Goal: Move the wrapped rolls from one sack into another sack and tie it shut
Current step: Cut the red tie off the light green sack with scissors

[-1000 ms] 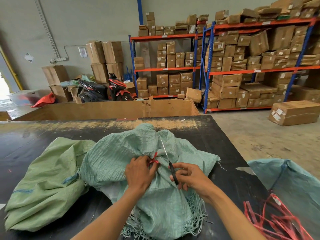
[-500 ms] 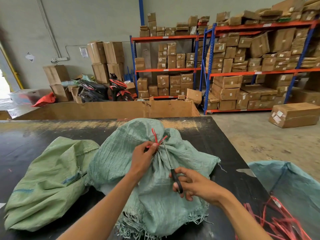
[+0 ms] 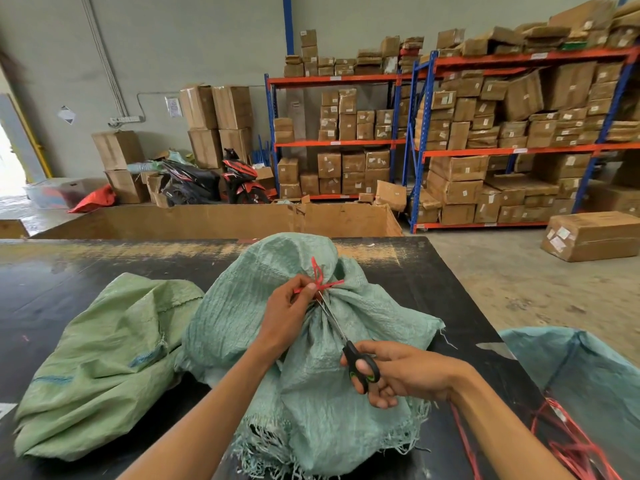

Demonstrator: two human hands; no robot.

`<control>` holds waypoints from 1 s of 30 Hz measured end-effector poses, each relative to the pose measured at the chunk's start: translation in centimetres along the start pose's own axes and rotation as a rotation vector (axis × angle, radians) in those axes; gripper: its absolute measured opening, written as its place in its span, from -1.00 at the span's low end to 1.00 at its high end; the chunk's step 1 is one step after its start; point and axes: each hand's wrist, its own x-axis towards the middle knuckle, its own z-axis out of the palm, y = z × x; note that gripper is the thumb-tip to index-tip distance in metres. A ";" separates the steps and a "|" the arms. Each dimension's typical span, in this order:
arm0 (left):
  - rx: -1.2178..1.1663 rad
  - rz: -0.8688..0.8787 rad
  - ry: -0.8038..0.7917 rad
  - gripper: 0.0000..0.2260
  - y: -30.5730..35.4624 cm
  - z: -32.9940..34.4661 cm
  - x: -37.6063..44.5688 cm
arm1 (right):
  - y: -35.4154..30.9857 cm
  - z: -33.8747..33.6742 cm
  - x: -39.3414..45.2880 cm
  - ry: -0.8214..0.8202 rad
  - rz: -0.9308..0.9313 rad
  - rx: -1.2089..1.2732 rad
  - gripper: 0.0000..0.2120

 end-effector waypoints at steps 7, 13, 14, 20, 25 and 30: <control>-0.072 -0.035 0.105 -0.81 0.2 0.6 -0.2 | 0.0 -0.2 -0.2 0.024 -0.020 0.017 -0.42; -0.039 -0.012 0.122 -0.82 -0.6 0.7 -0.3 | -0.5 -0.8 -0.8 0.058 0.031 -0.039 -0.53; -0.029 0.000 0.127 -0.83 -0.6 0.8 -0.2 | -0.6 -0.9 -0.7 0.059 0.041 -0.053 -0.53; 0.023 0.049 0.188 -0.84 -0.6 1.0 -0.7 | -1.9 -1.2 -0.4 0.059 0.086 -0.210 -0.59; 0.006 0.037 0.233 -0.84 -0.6 1.1 -1.1 | -2.7 -1.5 0.2 0.060 0.104 -0.298 -0.59; -0.038 0.009 0.303 -0.84 -0.9 0.9 -1.4 | -3.3 -1.6 0.5 0.053 0.109 -0.332 -0.67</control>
